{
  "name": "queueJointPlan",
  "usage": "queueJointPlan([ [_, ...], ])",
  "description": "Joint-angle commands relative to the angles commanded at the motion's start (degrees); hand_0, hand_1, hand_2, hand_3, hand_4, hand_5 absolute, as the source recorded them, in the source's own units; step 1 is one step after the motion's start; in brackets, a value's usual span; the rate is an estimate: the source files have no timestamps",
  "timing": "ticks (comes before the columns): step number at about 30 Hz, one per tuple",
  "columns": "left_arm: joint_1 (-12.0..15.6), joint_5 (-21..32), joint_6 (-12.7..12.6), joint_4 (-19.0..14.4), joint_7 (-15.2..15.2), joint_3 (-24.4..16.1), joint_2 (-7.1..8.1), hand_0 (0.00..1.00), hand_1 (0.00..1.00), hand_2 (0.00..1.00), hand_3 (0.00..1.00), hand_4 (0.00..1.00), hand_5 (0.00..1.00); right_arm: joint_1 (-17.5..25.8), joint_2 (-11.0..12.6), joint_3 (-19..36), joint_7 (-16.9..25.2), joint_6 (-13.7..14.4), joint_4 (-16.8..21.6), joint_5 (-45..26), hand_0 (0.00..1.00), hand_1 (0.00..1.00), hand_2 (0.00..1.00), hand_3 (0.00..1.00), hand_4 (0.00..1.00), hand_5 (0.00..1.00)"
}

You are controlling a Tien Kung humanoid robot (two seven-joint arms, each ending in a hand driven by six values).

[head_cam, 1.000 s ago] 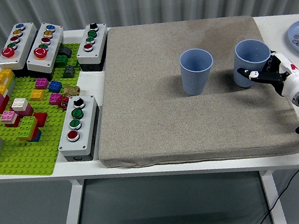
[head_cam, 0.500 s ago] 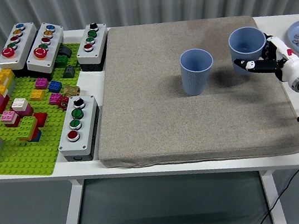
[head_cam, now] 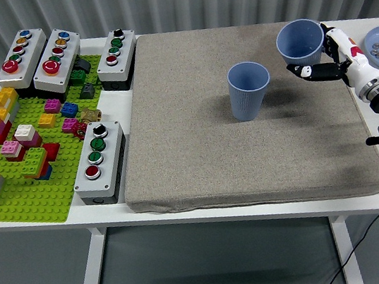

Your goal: Pick cup pour cup place

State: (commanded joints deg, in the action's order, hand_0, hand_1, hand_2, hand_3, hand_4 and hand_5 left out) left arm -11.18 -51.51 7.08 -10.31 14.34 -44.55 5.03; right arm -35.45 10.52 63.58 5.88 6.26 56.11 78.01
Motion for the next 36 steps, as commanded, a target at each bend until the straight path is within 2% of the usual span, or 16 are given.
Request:
queueJointPlan([
  [19,-0.05,0.0,0.04,0.0,0.11,-0.06,0.04,0.774,0.755,0.809,0.647,0.503,0.964,-0.68,-2.11,-0.28,2.75,6.18,0.13,19.19,0.801,0.724,0.628,0.691,0.756,0.075],
  [27,0.06,-0.07,0.06,0.0,0.15,-0.14,0.06,0.774,0.754,0.809,0.647,0.503,0.964,-0.35,-2.76,-1.24,3.01,8.26,0.4,22.23,0.802,0.724,0.628,0.689,0.755,0.076],
  [36,0.07,-0.15,0.05,0.0,0.2,-0.18,0.08,0.774,0.755,0.809,0.646,0.504,0.965,-0.39,-3.13,-2.95,3.09,11.86,0.71,25.91,0.806,0.725,0.627,0.687,0.755,0.077],
])
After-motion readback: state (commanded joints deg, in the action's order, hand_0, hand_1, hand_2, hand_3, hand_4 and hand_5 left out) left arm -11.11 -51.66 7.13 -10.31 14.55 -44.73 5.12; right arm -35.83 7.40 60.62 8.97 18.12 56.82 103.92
